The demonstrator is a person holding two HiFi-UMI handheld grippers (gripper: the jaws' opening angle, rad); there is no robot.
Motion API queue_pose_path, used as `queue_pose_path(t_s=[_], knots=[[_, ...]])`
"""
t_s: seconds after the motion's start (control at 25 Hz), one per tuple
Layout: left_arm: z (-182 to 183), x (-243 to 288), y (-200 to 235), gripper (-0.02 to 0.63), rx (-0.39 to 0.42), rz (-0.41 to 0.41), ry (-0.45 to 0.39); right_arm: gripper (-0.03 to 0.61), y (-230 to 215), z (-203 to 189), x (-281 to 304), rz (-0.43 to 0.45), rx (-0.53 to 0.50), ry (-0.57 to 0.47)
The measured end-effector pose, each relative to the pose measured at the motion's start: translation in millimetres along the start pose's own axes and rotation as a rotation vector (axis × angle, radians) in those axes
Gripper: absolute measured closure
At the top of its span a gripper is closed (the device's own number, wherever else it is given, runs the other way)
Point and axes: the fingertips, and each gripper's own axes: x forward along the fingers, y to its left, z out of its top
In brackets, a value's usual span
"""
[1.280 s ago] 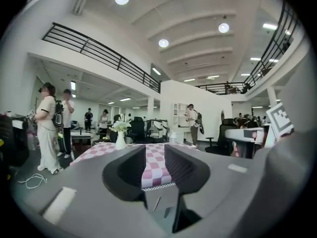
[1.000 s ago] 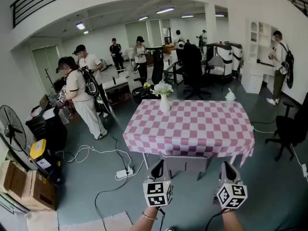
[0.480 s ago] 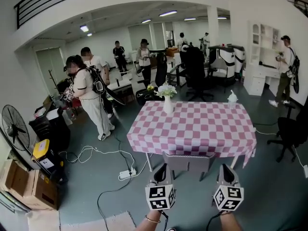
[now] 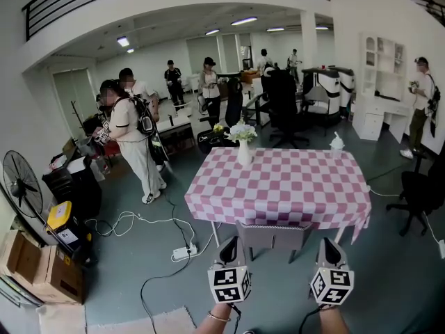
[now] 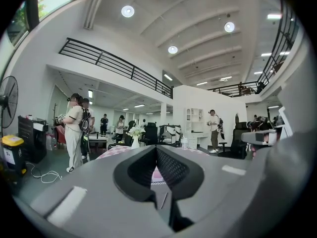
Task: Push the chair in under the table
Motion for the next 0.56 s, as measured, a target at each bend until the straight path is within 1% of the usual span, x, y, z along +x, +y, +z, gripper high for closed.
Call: queue_pose_path(t_s=[0.56], knots=[[1,3,20,0.613,-0.017,0.033,0.007,0.569,-10,6,-3,-0.032,0.006,-0.003]])
